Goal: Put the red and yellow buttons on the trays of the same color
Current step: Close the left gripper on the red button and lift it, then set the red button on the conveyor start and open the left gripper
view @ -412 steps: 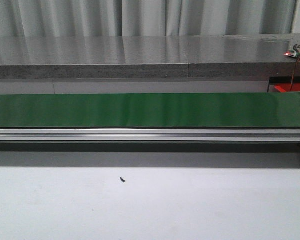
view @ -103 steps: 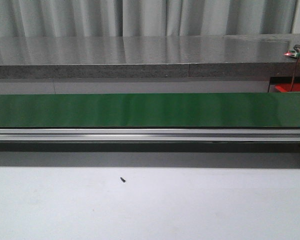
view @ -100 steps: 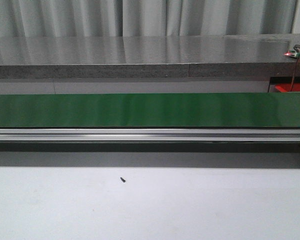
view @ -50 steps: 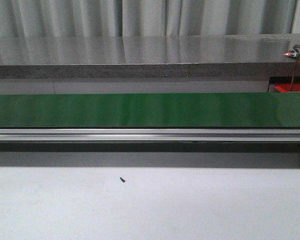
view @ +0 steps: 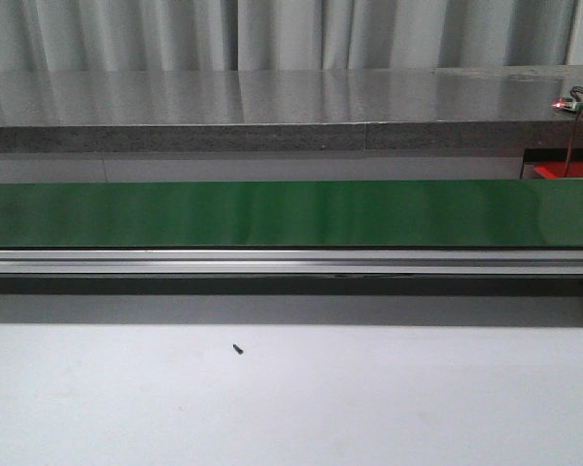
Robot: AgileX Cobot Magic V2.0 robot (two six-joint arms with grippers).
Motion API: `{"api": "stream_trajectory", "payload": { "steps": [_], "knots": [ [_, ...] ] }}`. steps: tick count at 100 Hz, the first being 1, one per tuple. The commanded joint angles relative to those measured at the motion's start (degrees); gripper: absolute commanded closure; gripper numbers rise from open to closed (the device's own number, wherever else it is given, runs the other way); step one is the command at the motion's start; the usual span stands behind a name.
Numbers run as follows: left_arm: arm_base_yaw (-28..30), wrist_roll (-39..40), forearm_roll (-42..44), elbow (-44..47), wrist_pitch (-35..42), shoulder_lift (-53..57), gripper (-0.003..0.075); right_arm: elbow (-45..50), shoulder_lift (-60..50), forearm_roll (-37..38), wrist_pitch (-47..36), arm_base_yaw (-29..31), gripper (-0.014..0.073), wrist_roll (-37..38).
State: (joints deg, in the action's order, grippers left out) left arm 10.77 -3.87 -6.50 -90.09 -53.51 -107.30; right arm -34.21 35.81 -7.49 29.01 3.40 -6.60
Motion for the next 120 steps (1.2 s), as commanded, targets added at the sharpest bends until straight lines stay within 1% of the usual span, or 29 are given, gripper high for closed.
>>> {"api": "stream_trajectory", "payload": {
  "steps": [1,9,16,20,22,23,28,30,35,42,47,63,74,86,94,105,112,120],
  "knots": [
    [-0.2,0.0,-0.4,-2.1,0.8,2.5,0.0656,-1.5,-0.1,0.0,-4.4,-0.1,0.0661,-0.4],
    [-0.2,-0.7,-0.4,-2.1,0.4,2.5,0.0638,-1.5,-0.1,0.0,-4.4,-0.1,0.0661,-0.4],
    [-0.2,-1.4,-0.5,-2.1,-0.1,2.5,0.0568,-1.5,-0.1,0.0,-4.4,-0.1,0.0661,-0.4],
    [-0.2,-1.4,-0.5,-2.1,-0.4,2.5,0.05,-1.5,-0.1,0.0,-4.4,-0.1,0.0661,-0.4],
    [-0.2,-1.4,-0.5,-2.1,-0.5,2.5,0.0447,-1.5,-0.1,0.0,-4.4,-0.1,0.0661,-0.4],
    [-0.2,-1.5,-0.5,-2.1,-0.5,2.5,0.0447,-1.5,-0.1,0.0,-4.4,-0.1,0.0661,-0.4],
    [-0.2,-1.5,-0.5,-2.1,-0.5,2.5,0.0335,-1.5,-0.1,0.0,-4.4,-0.1,0.0661,-0.4],
    [-0.2,-1.5,-0.7,-2.1,-0.5,2.5,0.0307,-1.5,-0.1,0.0,-4.4,-0.1,0.0661,-0.4],
    [-0.2,-1.5,-0.9,-2.2,-0.5,2.5,0.0207,-1.5,-0.1,0.0,-4.4,-0.1,0.0661,-0.4],
    [-0.2,-1.5,-0.9,-2.2,-0.5,2.8,0.0128,-1.5,-0.1,0.0,-4.4,-0.1,0.0661,-0.4],
    [-0.2,-1.5,-1.6,-2.2,-0.5,3.3,0.0113,-1.5,-0.1,0.0,-4.4,-0.1,0.0661,-0.4],
    [-0.2,-1.5,-1.8,-2.2,1.9,6.7,0.0122,-1.5,-0.1,0.0,-4.4,-0.1,0.0661,-0.4],
    [1.1,-1.5,-1.6,-2.2,3.0,9.7,0.0122,-1.5,-0.1,0.0,-4.4,-0.1,0.0661,-0.4],
    [4.6,-0.6,-1.6,-2.5,4.5,10.7,0.0122,-1.5,-0.1,0.0,-4.4,-0.1,0.0661,-0.4],
    [8.0,1.5,-1.6,-2.6,4.7,10.2,0.0122,-1.5,-0.1,0.0,-4.4,-0.1,0.0661,-0.4],
    [12.1,1.7,-1.4,-2.6,6.8,9.1,0.0122,-1.5,-0.1,0.0,-4.4,-0.1,0.0661,-0.4],
    [14.1,1.7,-1.4,-2.8,7.9,7.9,0.0129,-1.5,-0.1,0.0,-4.4,-0.1,0.0661,-0.4],
    [15.4,1.7,-1.4,-3.6,7.4,5.9,0.0146,-1.5,-0.1,0.0,-4.4,-0.1,0.0661,-0.4]
  ]
}}
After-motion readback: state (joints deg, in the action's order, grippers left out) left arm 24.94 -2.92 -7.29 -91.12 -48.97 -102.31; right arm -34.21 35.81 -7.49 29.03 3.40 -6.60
